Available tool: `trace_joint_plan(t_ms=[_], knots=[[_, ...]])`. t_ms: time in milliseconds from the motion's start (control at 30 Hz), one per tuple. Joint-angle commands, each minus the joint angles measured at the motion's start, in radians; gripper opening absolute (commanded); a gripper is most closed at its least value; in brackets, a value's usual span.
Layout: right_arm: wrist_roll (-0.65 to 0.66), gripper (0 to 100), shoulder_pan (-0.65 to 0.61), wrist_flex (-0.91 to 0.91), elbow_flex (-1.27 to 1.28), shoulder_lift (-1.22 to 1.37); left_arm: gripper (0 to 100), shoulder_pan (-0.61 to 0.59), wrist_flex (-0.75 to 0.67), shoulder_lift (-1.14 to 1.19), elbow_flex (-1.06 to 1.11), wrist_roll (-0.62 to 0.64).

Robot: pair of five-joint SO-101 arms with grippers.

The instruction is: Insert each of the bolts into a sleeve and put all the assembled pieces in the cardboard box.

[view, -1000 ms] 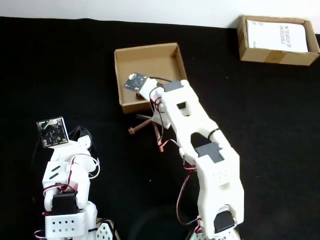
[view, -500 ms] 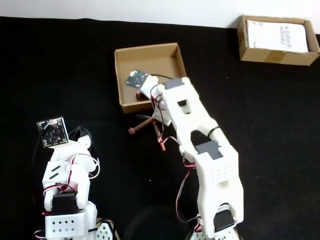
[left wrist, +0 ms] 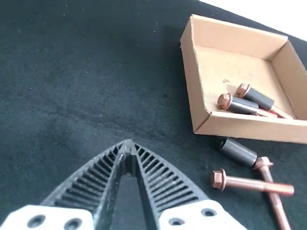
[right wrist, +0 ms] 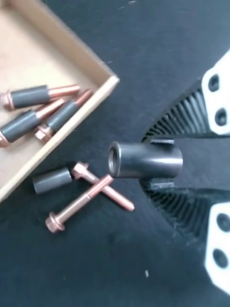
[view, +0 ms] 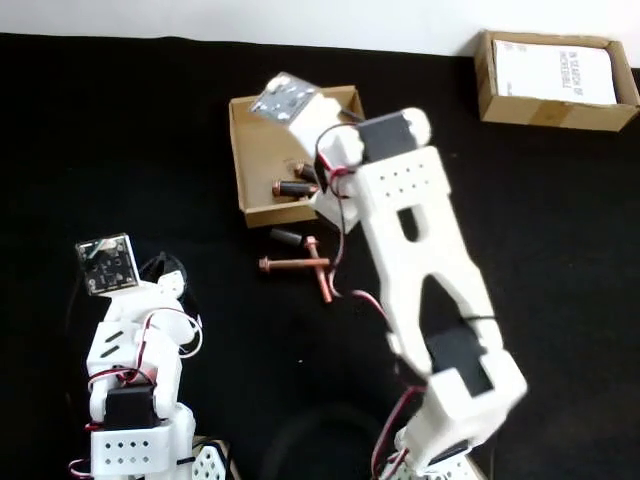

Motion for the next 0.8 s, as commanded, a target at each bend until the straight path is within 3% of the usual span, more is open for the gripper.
trace_joint_plan(t_ms=[0,67,233,433,633,767], knots=[[-0.101,0.8,-0.005,0.059,-0.036,-0.180,1,0.015,0.048,-0.007,0.016,0.147],[-0.176,0.8,-0.002,0.058,0.015,-0.260,1,0.015,0.075,-0.007,0.016,0.227],[-0.295,0.8,-0.008,0.054,0.302,-0.501,2,0.012,0.075,-0.007,0.012,0.222],[-0.364,0.8,-0.033,-0.073,0.756,-0.806,23,0.079,0.247,-0.005,-0.214,0.098],[-0.437,0.8,-0.024,-0.374,1.167,-1.078,14,0.214,0.396,0.027,-0.469,-0.087],[-0.499,0.8,0.074,-0.541,1.349,-1.201,13,0.283,0.493,0.220,-0.693,-0.110]])
